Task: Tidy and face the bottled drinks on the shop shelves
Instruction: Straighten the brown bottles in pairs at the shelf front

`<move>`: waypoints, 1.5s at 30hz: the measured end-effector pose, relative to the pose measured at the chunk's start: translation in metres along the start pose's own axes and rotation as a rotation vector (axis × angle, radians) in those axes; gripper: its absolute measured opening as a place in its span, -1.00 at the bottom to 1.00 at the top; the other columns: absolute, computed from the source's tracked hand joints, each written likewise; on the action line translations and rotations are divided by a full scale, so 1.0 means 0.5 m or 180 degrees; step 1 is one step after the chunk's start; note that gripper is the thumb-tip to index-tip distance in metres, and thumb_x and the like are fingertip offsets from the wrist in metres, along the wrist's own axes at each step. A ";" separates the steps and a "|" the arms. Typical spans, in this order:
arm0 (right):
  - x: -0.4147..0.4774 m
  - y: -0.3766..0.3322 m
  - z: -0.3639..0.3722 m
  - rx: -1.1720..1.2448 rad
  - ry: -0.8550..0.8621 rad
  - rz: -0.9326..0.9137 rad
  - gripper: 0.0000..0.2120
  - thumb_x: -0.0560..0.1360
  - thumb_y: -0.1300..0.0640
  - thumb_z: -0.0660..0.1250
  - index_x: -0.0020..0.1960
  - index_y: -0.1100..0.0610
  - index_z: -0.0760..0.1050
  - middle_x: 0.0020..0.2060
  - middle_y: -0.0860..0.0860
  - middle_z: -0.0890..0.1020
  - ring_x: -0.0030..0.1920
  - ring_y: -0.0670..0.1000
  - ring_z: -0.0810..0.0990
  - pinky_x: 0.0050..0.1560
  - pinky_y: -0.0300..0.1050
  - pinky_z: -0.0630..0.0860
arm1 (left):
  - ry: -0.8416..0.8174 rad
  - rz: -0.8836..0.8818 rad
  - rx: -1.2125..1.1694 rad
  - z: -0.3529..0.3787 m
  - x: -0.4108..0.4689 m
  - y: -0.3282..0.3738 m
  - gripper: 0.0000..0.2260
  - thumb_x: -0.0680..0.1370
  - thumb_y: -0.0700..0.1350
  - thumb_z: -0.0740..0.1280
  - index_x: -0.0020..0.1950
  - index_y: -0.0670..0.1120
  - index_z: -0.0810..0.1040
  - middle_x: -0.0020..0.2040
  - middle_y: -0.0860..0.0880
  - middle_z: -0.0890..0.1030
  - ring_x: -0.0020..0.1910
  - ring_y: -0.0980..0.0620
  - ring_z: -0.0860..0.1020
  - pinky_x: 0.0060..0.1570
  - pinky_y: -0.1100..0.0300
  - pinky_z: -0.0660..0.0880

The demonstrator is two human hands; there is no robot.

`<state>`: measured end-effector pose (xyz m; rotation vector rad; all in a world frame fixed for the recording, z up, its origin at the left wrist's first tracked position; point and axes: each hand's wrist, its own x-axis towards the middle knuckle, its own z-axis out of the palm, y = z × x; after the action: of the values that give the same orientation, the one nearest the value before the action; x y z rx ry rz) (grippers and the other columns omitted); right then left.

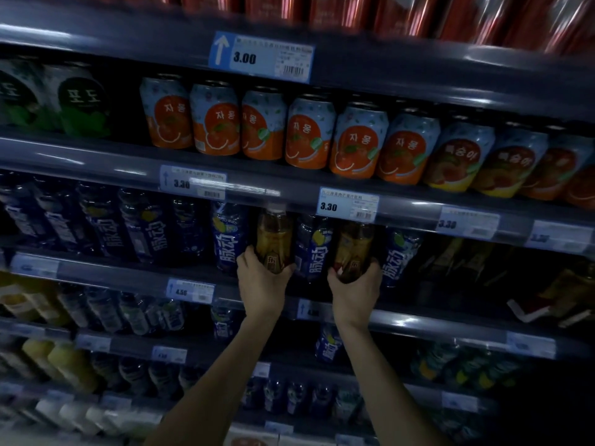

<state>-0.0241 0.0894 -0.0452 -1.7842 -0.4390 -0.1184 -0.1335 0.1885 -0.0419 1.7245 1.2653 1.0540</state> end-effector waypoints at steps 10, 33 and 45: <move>-0.033 0.008 -0.022 0.0005 0.0112 -0.0222 -0.32 0.25 0.11 0.59 0.28 0.16 0.37 0.03 -0.06 0.39 0.01 -0.18 0.38 -0.03 -0.39 0.32 | 0.0196 0.0282 -0.0652 -0.028 -0.026 -0.027 -0.45 0.28 0.00 0.60 0.20 -0.03 0.51 0.09 0.10 0.47 0.06 0.15 0.49 0.06 0.23 0.48; -0.076 0.011 -0.179 0.0393 0.0253 -0.0703 -0.32 0.26 0.18 0.57 0.30 0.16 0.36 0.14 0.05 0.46 0.14 -0.10 0.45 0.05 -0.55 0.31 | -0.0343 0.0917 -0.0626 -0.021 -0.189 0.059 -0.41 0.27 0.02 0.60 0.23 -0.08 0.51 0.06 0.05 0.42 0.01 0.19 0.47 -0.04 0.49 0.43; 0.002 0.092 -0.369 0.0167 0.0690 -0.0550 -0.38 0.29 0.10 0.57 0.26 0.11 0.38 0.03 -0.05 0.42 0.02 -0.22 0.42 -0.02 -0.57 0.33 | -0.0810 0.0934 -0.0467 0.134 -0.309 0.138 -0.42 0.30 0.04 0.56 0.25 -0.09 0.50 0.04 0.02 0.37 -0.09 0.23 0.43 -0.22 0.57 0.33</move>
<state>0.0211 -0.0951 -0.0386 -1.6589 -0.4349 -0.4140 -0.0747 0.0164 -0.0346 1.8968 0.7745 1.0227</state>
